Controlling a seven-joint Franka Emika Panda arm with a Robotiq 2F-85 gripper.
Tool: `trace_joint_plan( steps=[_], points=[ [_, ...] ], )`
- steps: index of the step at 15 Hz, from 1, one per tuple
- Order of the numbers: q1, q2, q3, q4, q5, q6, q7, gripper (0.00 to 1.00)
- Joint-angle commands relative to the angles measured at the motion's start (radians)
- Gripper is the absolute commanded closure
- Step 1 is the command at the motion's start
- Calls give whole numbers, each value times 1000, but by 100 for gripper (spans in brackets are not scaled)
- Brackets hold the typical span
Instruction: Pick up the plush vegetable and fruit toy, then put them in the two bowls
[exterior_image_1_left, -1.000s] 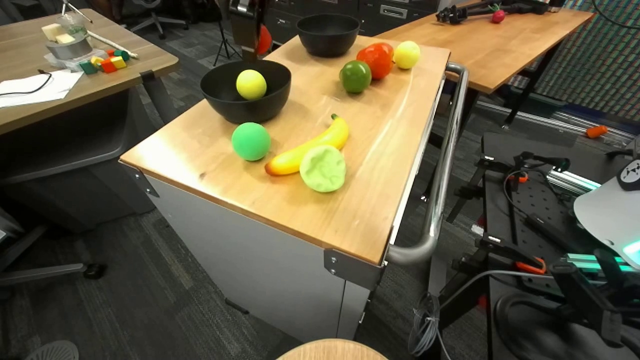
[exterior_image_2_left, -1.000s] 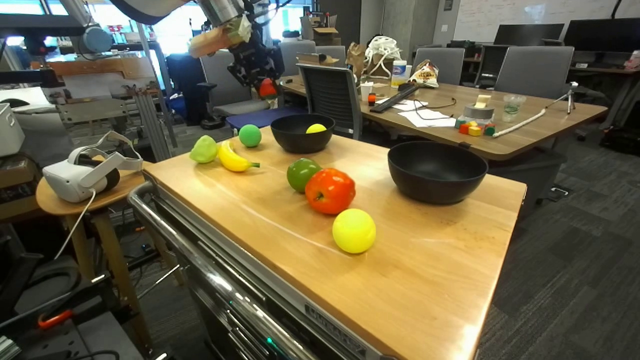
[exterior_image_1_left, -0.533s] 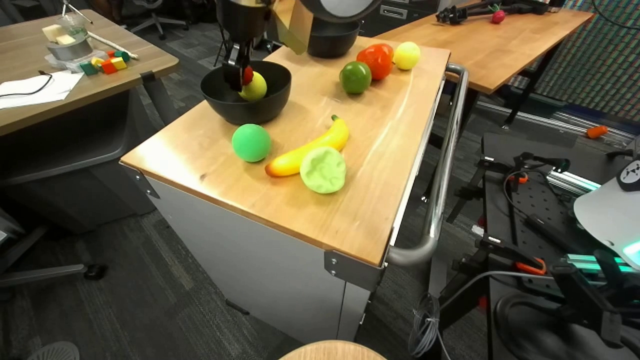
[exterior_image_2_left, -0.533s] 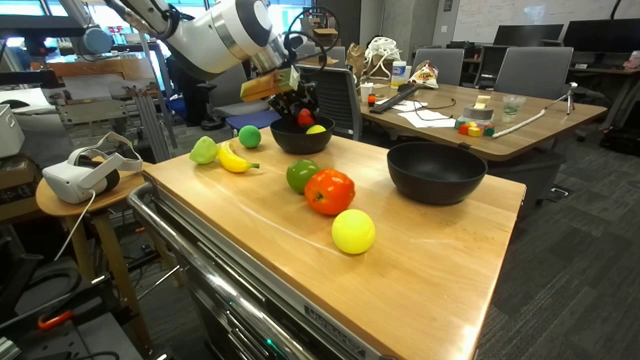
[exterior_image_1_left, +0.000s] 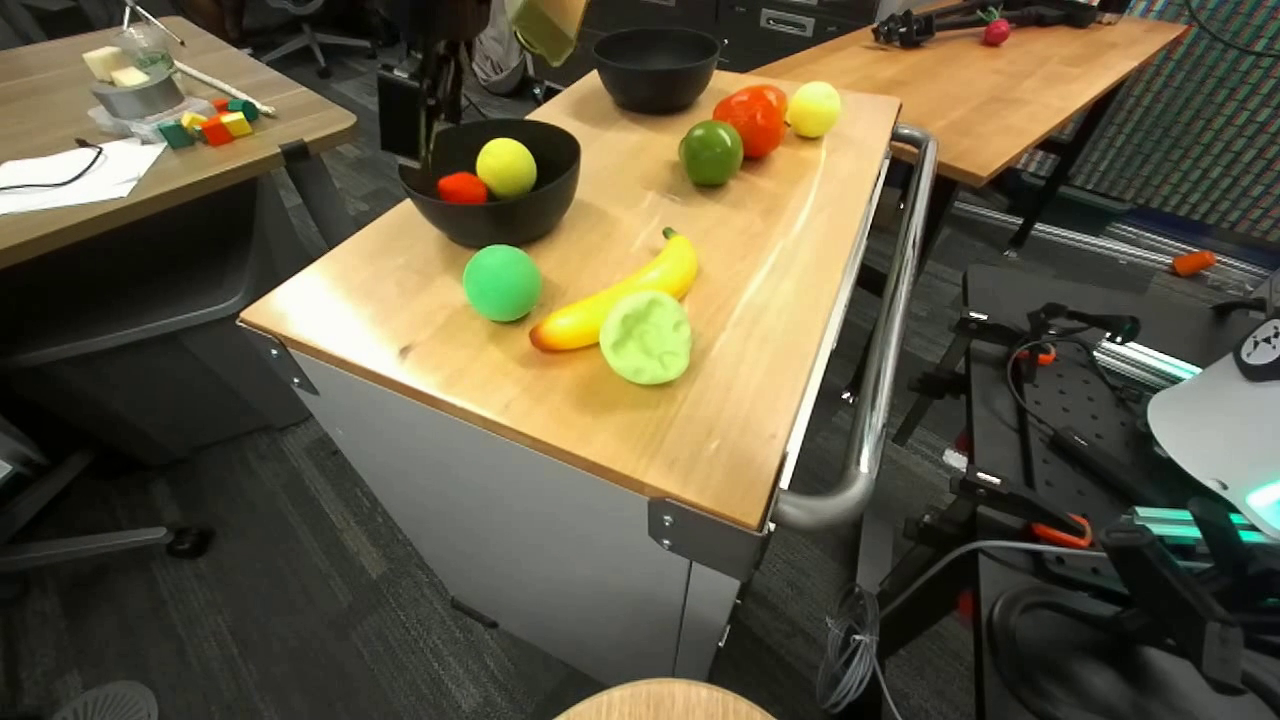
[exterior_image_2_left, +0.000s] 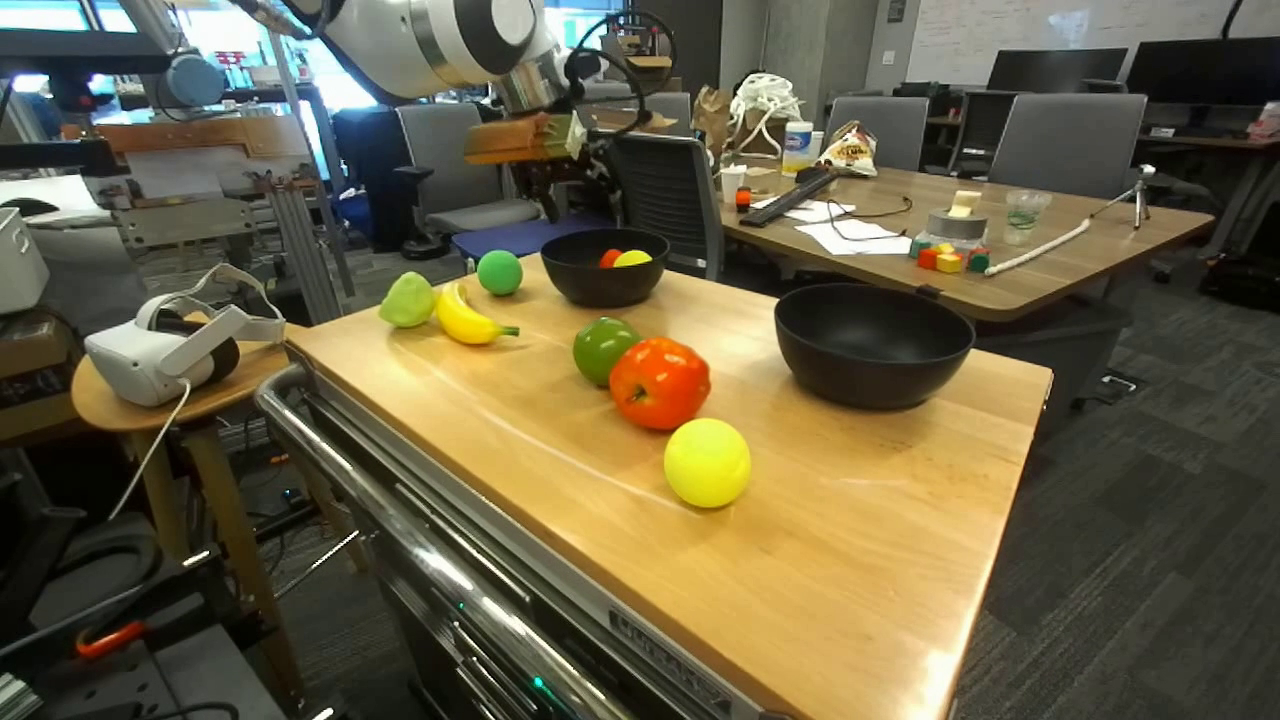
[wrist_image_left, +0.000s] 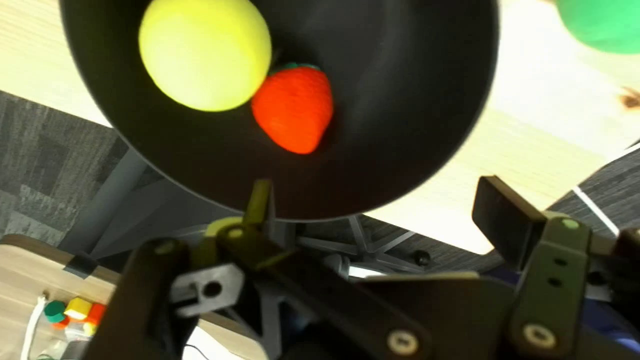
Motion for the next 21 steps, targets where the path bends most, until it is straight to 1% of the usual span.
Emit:
trace_joint_plan(
  steps=[1,3,4,5,6,8,10,14,16,17,21],
  points=[
    [3,-97,43,4,83,-210,-77,0],
    [5,-117,64,15,123,-348,-104,0],
    [-1,-114,80,23,165,-404,-132,0],
    [13,-103,54,10,109,-327,-76,0],
    [13,-109,63,11,130,-365,-91,0],
    [7,-102,72,11,166,-380,-103,0],
    [9,-77,71,13,188,-382,-67,0],
    [7,-41,72,13,283,-364,23,0],
    [11,-36,70,4,308,-355,54,0],
    [13,-33,65,6,277,-374,19,0],
    [15,-25,64,6,281,-378,41,0]
  ],
)
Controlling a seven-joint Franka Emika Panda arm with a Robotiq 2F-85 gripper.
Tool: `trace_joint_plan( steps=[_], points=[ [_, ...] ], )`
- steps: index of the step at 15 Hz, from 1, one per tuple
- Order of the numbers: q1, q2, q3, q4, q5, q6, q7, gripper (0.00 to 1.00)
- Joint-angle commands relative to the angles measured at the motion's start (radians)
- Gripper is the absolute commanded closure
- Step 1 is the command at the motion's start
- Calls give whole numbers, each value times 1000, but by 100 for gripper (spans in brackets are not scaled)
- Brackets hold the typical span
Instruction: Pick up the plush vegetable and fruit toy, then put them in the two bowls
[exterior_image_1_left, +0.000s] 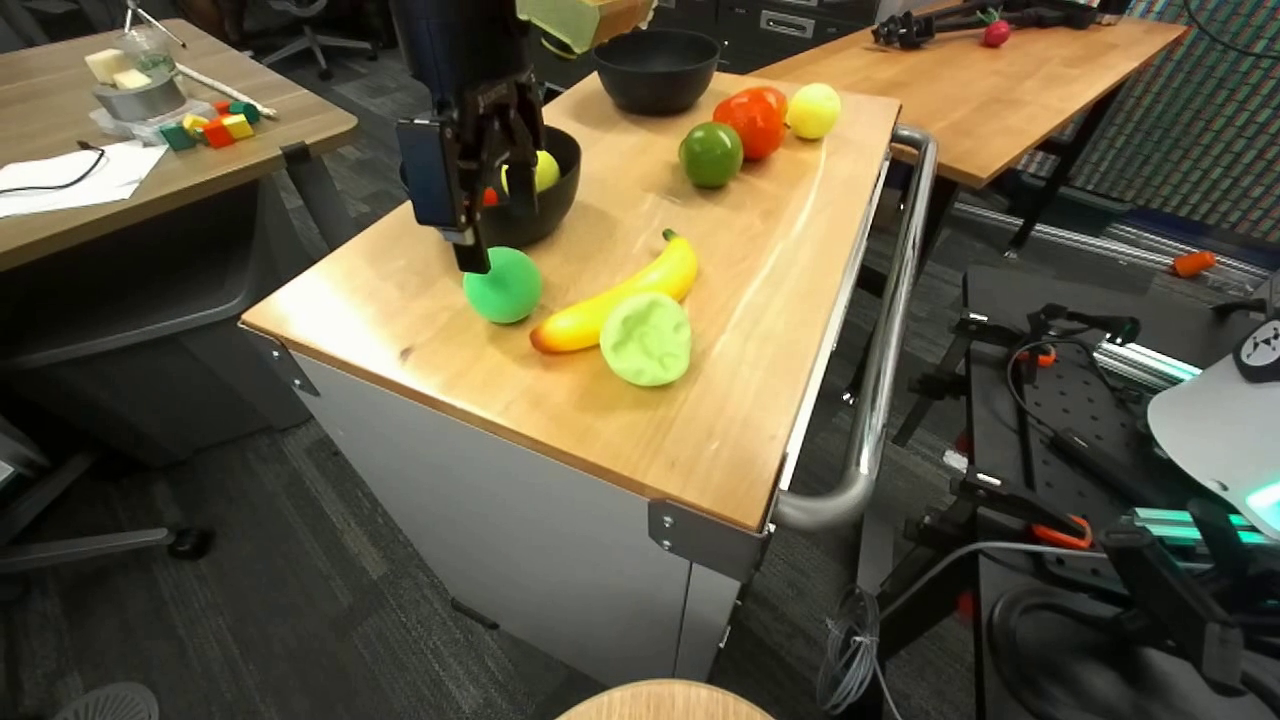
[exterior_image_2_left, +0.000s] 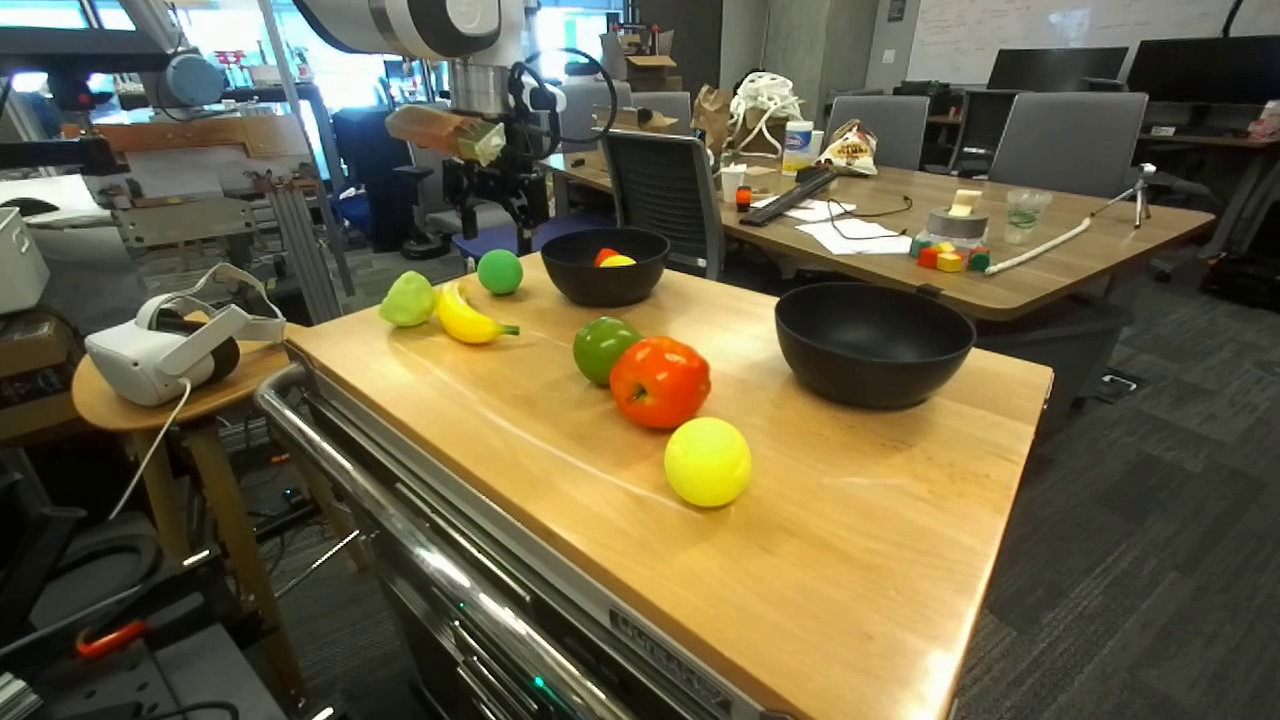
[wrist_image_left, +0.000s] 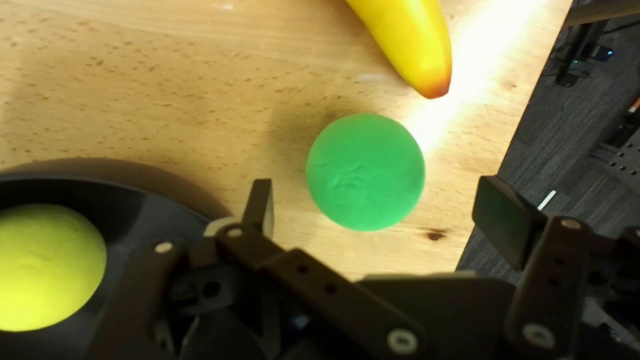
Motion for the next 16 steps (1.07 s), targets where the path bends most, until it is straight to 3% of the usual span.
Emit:
trace_joint_plan(
  steps=[1,8,9,11,16],
  points=[
    [10,7,-10,4,-1,-7,-3,0],
    [2,47,0,12,18,0,-41,1],
    [1,49,2,12,20,1,-47,21],
    [0,50,3,12,21,3,-57,30],
    [-7,47,6,13,29,10,-83,68]
  ],
)
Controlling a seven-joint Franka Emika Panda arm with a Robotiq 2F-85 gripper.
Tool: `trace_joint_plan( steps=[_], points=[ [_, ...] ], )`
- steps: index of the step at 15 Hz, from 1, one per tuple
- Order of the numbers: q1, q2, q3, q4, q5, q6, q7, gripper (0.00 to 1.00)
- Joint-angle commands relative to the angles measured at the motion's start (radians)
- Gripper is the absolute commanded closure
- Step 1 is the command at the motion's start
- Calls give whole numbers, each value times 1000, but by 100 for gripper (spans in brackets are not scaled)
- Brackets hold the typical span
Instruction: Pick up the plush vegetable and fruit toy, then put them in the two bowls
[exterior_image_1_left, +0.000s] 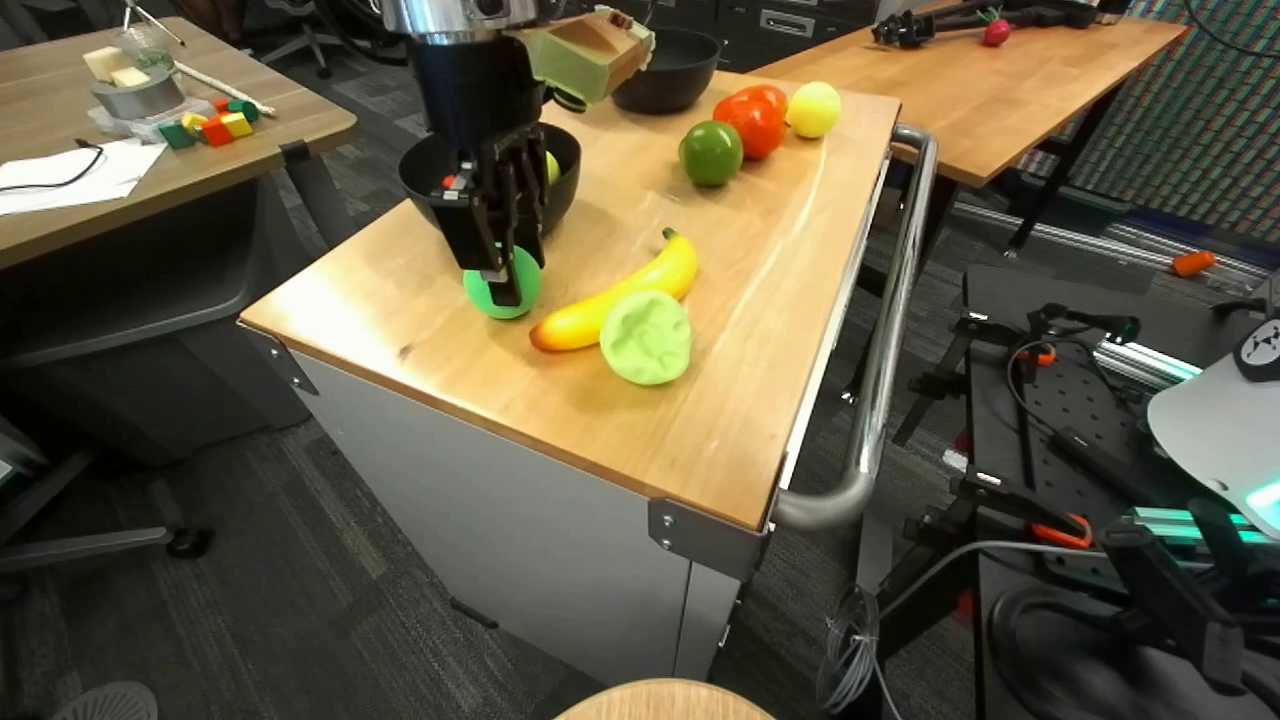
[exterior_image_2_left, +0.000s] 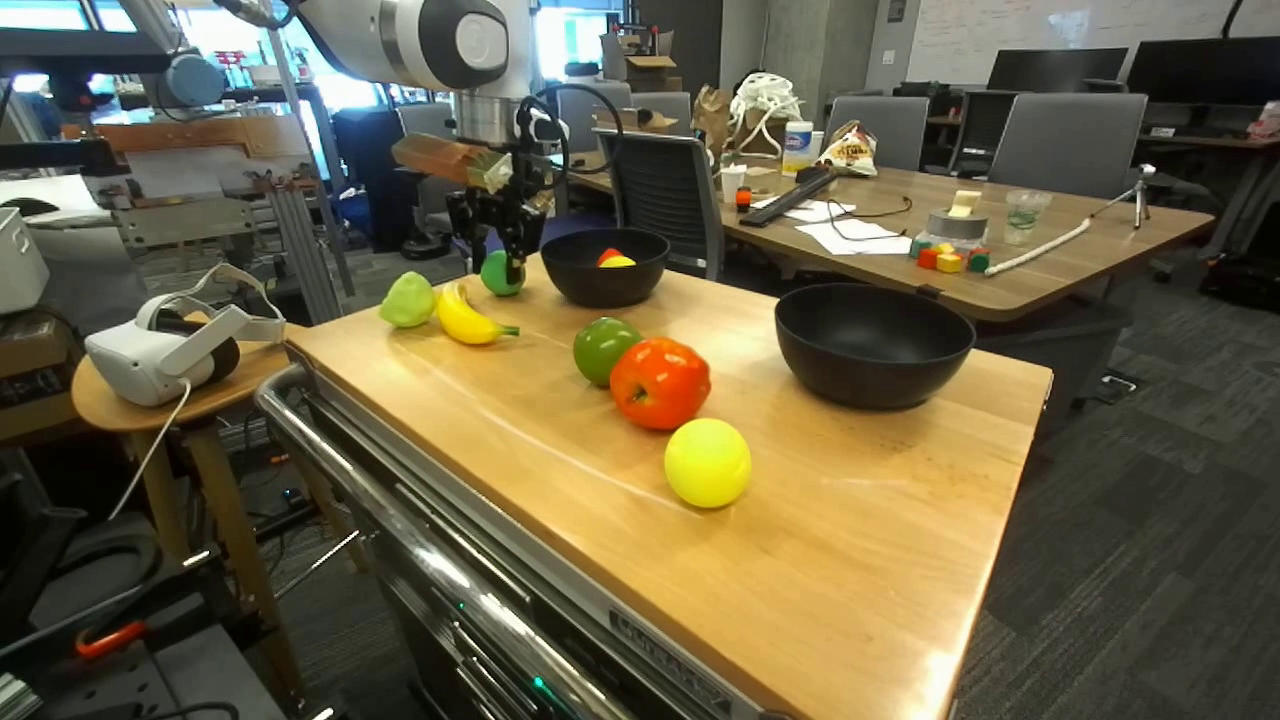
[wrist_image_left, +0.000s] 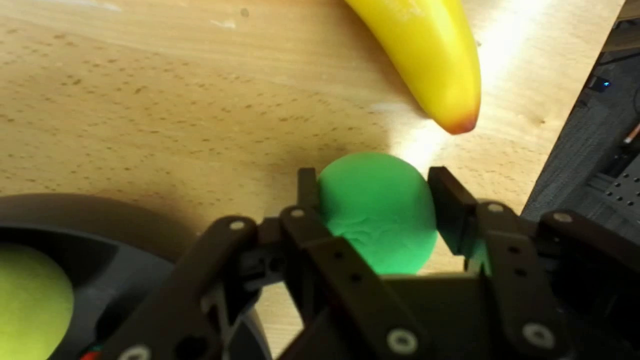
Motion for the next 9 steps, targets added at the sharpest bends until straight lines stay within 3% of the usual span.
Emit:
trace_joint_plan(
  steps=[1,4,9],
  points=[
    [-9,-6,7,9,33,14,-45,70],
    [-7,-33,-4,-10,8,62,-51,77],
    [-12,-145,-60,-32,-74,206,-29,77]
  ],
)
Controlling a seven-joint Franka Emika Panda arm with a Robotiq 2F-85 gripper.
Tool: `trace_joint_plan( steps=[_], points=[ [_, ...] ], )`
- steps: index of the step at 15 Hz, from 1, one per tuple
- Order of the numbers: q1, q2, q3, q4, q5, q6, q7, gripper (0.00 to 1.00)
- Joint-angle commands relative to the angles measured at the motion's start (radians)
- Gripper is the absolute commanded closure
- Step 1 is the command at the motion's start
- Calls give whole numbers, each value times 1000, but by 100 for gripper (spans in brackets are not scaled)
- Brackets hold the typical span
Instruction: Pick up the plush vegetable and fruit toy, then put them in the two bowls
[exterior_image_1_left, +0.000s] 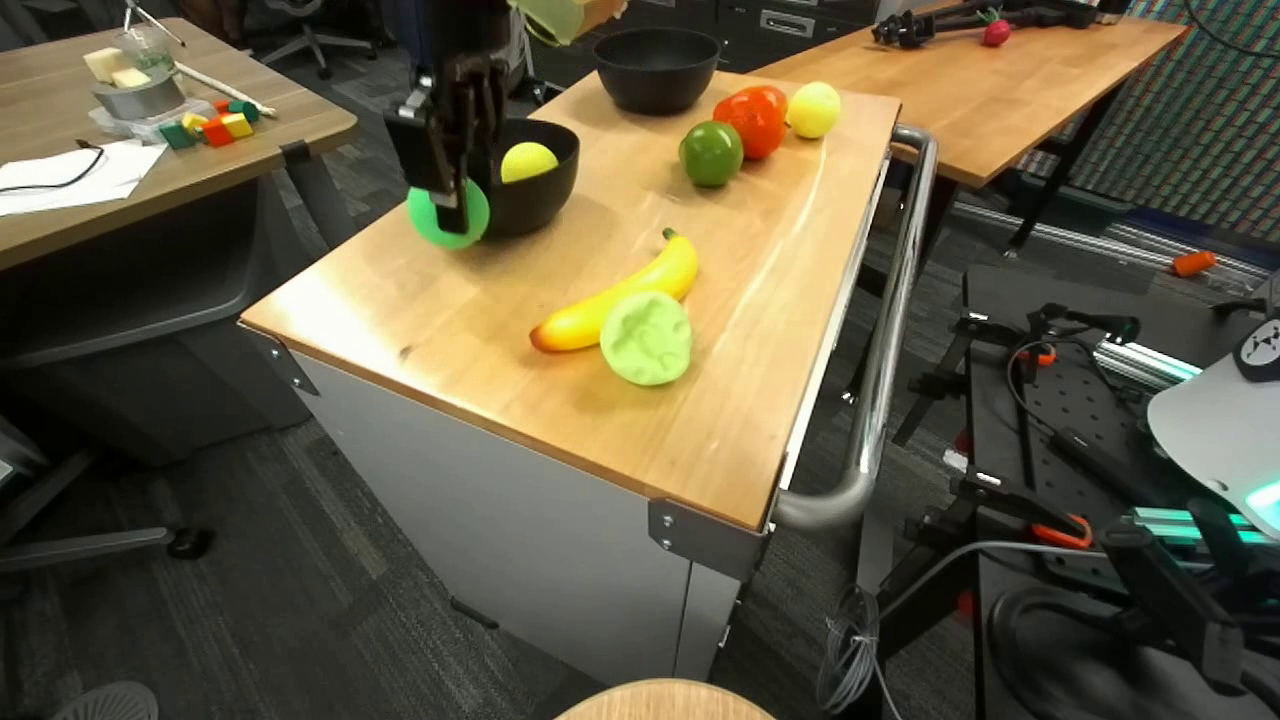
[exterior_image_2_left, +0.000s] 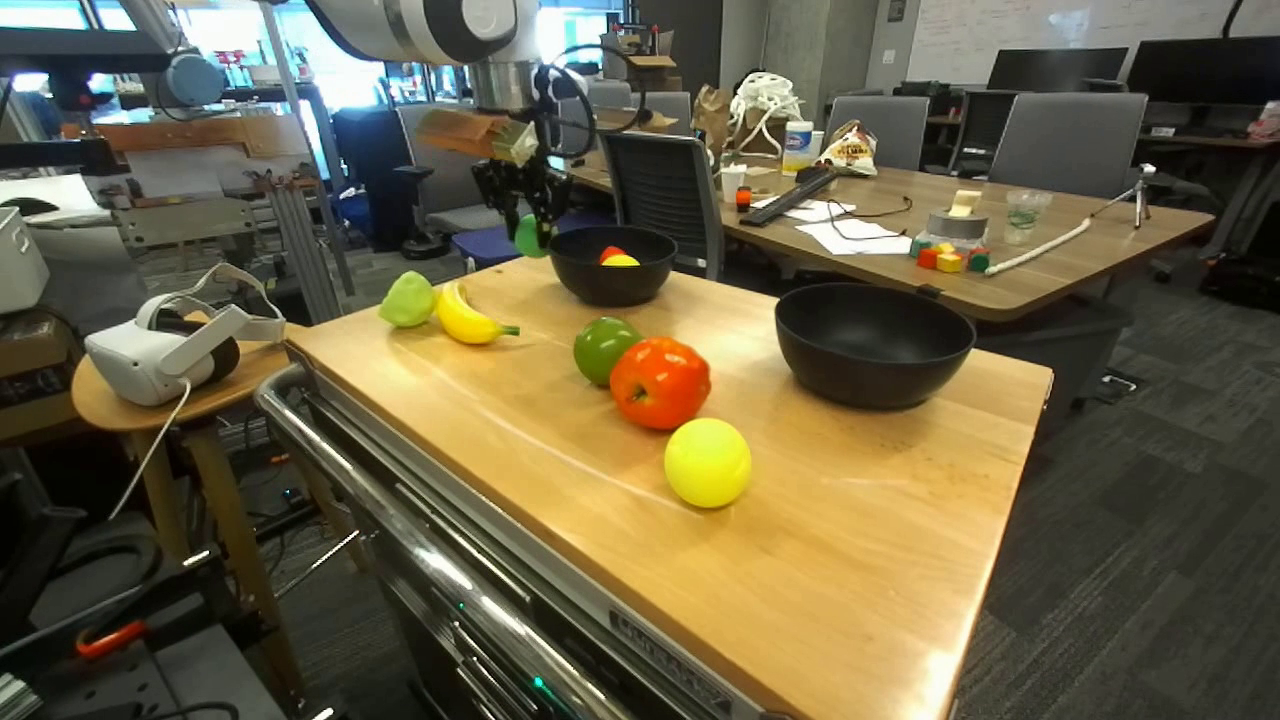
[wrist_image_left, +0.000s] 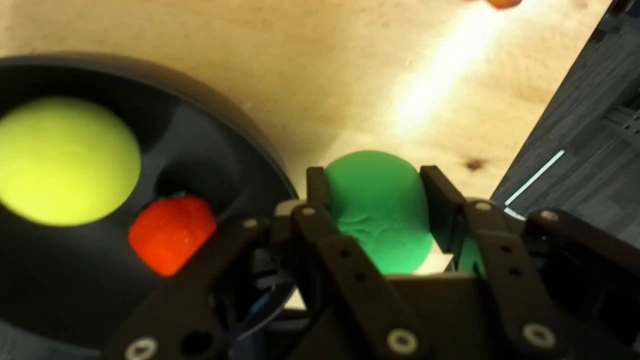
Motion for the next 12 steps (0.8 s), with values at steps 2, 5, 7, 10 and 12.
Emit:
trace_joint_plan(
  steps=[2,5,7,10,12],
  points=[
    [-3,-132,-66,-25,-129,104,7,77],
    [-45,-142,-68,2,-94,106,-46,77],
    [-67,-127,-71,19,-82,86,-74,77],
    [-109,-83,-63,31,-27,41,-145,77],
    [-134,-72,-48,28,27,6,-226,27]
  ],
)
